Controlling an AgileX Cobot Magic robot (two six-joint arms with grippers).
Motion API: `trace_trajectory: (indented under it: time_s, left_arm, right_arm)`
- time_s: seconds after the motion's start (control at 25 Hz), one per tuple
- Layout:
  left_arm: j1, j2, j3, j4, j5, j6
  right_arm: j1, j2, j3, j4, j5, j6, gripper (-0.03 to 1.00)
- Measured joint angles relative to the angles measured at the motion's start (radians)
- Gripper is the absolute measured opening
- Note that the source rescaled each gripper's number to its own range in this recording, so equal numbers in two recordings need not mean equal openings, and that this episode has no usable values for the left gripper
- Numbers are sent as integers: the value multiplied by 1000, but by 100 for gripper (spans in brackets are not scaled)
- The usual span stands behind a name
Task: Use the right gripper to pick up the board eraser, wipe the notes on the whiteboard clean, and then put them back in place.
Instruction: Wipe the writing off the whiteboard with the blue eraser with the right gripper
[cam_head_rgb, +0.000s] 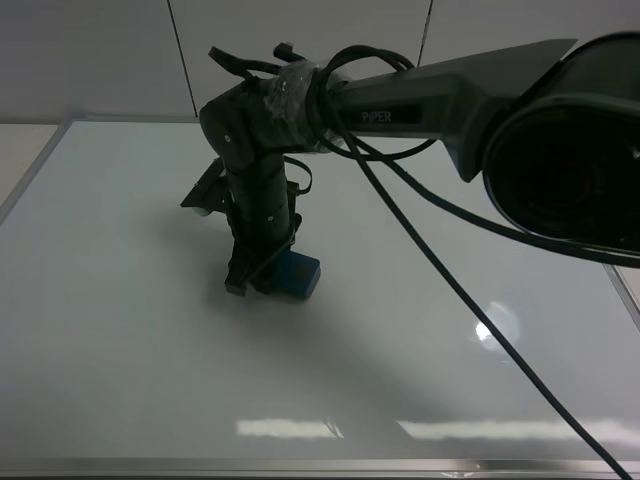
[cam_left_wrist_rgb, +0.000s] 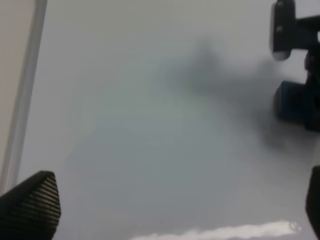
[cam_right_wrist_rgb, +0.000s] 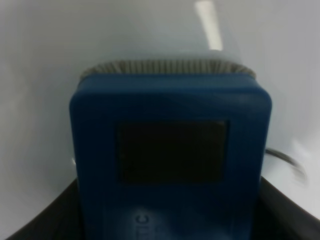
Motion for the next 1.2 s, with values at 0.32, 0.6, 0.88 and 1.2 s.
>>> trace_trajectory:
  time_s: [0.32,0.6,0.88,1.2]
  left_arm:
    - [0,0,0,0,0,0]
    - [0,0,0,0,0,0]
    - [0,0,0,0,0,0]
    - [0,0,0,0,0,0]
  right_arm:
    - [95,10,-8,2,-3,-62,0]
    - [59,10,-8,39,-5,-68,0]
    - [-70,10,-12,50,-35,-61,0]
    - [-242,5,-13,50,-48,-59,0]
